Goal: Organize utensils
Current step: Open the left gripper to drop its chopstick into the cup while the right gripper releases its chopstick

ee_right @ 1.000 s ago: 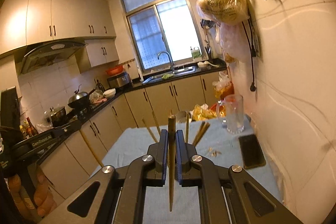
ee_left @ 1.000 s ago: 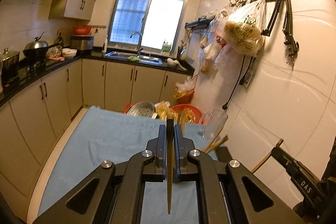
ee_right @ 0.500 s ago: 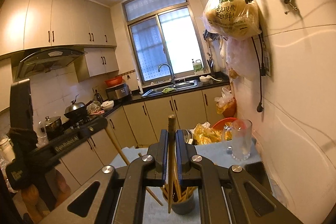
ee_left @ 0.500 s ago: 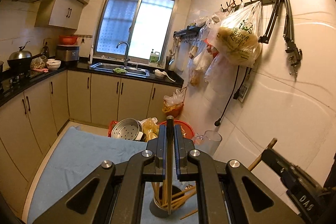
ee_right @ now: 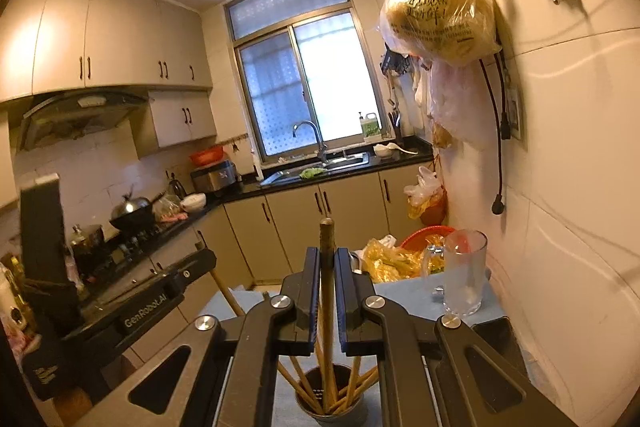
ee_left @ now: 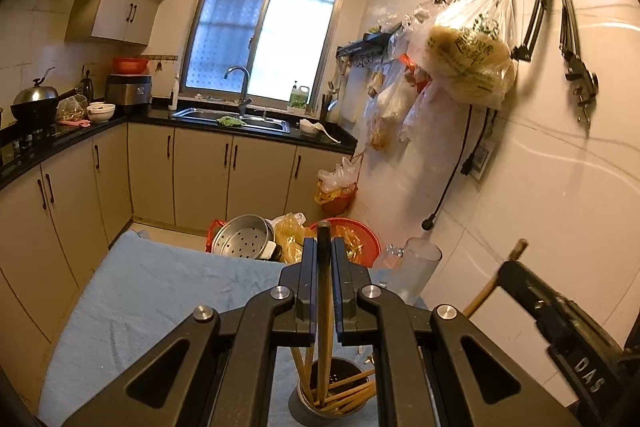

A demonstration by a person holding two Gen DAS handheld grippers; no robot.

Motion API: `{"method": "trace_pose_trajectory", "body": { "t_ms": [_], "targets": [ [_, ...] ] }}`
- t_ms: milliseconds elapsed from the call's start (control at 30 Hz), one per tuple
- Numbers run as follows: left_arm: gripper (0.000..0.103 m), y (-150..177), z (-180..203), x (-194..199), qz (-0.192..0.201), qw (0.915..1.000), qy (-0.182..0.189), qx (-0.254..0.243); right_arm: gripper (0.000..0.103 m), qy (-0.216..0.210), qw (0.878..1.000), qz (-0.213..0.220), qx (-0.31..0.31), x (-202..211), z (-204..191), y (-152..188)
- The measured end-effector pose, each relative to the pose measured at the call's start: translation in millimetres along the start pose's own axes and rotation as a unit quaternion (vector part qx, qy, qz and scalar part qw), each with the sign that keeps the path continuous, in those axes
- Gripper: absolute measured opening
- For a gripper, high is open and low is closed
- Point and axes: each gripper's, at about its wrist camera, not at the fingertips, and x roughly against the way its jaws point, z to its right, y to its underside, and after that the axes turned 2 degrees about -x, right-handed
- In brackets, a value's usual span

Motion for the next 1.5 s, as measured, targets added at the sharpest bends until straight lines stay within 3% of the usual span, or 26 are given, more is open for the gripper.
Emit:
{"method": "trace_pose_trajectory", "body": {
  "t_ms": [600, 1033, 1200, 1333, 1367, 1400, 1433, 1500],
  "targets": [
    [0.007, 31, -9, -13, -0.048, 0.9988, 0.006, 0.013, 0.008, 0.0, 0.998, -0.065, -0.02, -25, 19, 47],
    [0.007, 39, -13, -18, -0.074, 0.9972, 0.004, 0.013, 0.011, -0.003, 0.995, -0.093, -0.02, -32, 21, 59],
    [0.009, 35, -18, -8, -0.077, 0.9968, 0.01, 0.017, 0.012, -0.014, 0.995, -0.096, -0.028, -25, 20, 57],
    [0.011, 34, -24, 23, -0.074, 0.9965, 0.026, 0.03, 0.018, -0.015, 0.996, -0.082, -0.035, -4, 18, 56],
    [0.013, 35, -24, 34, -0.069, 0.9972, 0.015, 0.023, 0.019, -0.018, 0.996, -0.079, -0.036, 5, 17, 56],
    [0.025, 38, -25, 44, -0.065, 0.9977, 0.006, 0.017, 0.021, -0.018, 0.996, -0.077, -0.036, 14, 16, 58],
    [0.044, 42, -25, 61, -0.06, 0.9982, -0.004, 0.011, 0.023, -0.019, 0.996, -0.076, -0.037, 21, 15, 59],
    [0.059, 52, -25, 88, -0.051, 0.9983, -0.029, 0.002, 0.028, -0.024, 0.996, -0.077, -0.039, 41, 13, 65]
  ]
}}
